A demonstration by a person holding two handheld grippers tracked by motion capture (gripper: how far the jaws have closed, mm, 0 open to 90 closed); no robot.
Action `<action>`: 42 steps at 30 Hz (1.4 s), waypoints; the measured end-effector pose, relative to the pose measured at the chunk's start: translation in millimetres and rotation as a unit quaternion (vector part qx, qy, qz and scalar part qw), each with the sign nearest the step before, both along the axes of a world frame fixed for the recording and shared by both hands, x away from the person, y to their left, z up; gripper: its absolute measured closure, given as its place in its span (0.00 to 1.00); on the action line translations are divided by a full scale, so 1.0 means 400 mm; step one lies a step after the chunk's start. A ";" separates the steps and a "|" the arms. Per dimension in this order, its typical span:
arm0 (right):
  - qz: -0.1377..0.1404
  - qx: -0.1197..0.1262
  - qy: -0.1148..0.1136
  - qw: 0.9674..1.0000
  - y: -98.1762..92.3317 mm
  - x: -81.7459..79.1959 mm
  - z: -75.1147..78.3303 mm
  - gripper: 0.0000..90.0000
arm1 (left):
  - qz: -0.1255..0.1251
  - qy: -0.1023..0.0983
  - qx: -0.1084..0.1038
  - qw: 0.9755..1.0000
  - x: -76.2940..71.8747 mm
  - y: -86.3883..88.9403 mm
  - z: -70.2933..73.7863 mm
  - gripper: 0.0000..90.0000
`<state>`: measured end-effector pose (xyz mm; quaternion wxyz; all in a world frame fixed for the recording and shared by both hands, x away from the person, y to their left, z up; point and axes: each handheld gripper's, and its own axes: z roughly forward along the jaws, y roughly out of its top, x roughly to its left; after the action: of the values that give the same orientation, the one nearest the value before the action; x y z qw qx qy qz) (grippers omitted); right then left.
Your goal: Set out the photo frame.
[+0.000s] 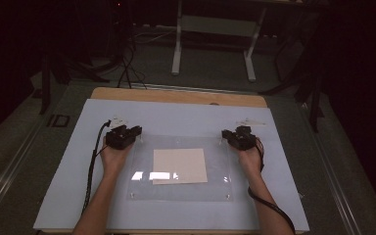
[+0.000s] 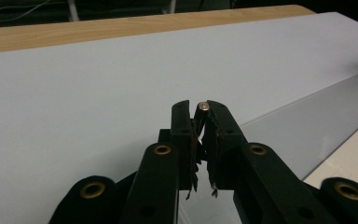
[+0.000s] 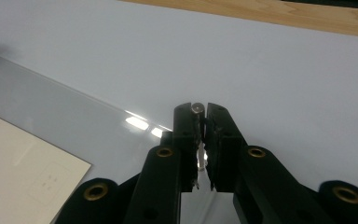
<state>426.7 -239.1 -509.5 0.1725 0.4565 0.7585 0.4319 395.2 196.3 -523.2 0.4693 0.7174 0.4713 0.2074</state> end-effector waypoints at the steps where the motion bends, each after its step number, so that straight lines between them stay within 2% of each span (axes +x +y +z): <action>1: 0.000 0.002 0.001 1.000 -0.001 0.001 0.000 0.92 | -0.002 -0.001 0.003 1.000 0.001 0.001 0.000 0.92; 5: -0.001 0.012 0.010 1.000 -0.005 0.004 0.000 0.92 | -0.008 0.008 -0.019 1.000 0.006 0.013 -0.003 0.92; 18: 0.003 0.028 0.040 0.999 -0.014 0.028 0.004 0.92 | -0.028 0.043 -0.052 0.997 0.040 0.037 0.000 0.92; 21: 0.001 0.035 0.048 0.998 -0.015 0.038 0.005 0.92 | -0.029 0.051 -0.074 0.996 0.053 0.040 -0.006 0.91; 23: 0.000 0.041 0.053 0.998 -0.016 0.046 0.004 0.92 | -0.031 0.058 -0.104 0.992 0.064 0.049 -0.016 0.91; 25: -0.001 0.045 0.057 0.997 -0.015 0.053 0.004 0.93 | -0.029 0.063 -0.120 0.990 0.073 0.050 -0.021 0.91; 29: -0.002 0.058 0.069 0.996 -0.017 0.068 0.004 0.93 | -0.028 0.069 -0.125 0.989 0.084 0.051 -0.020 0.91; 35: -0.001 0.048 0.071 0.996 -0.013 0.077 0.009 0.94 | -0.022 0.079 -0.137 0.987 0.095 0.051 -0.023 0.92; 37: -0.003 0.049 0.073 0.996 -0.013 0.079 0.010 0.94 | -0.018 0.080 -0.136 0.987 0.100 0.048 -0.022 0.92; 38: -0.005 0.048 0.074 0.996 -0.012 0.080 0.010 0.94 | -0.016 0.078 -0.133 0.988 0.100 0.046 -0.021 0.92; 39: -0.005 0.046 0.073 0.996 -0.011 0.081 0.011 0.93 | -0.015 0.072 -0.123 0.990 0.100 0.043 -0.021 0.93; 41: -0.008 0.038 0.073 0.997 -0.009 0.080 0.015 0.90 | -0.014 0.071 -0.124 0.990 0.101 0.042 -0.022 0.93; 42: -0.013 0.041 0.073 0.996 -0.013 0.078 0.019 0.85 | -0.013 0.070 -0.122 0.990 0.101 0.042 -0.022 0.94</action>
<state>458.0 -244.2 -501.9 0.1033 0.5036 0.7448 0.4255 435.6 212.9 -532.1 0.5215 0.6740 0.5151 0.0916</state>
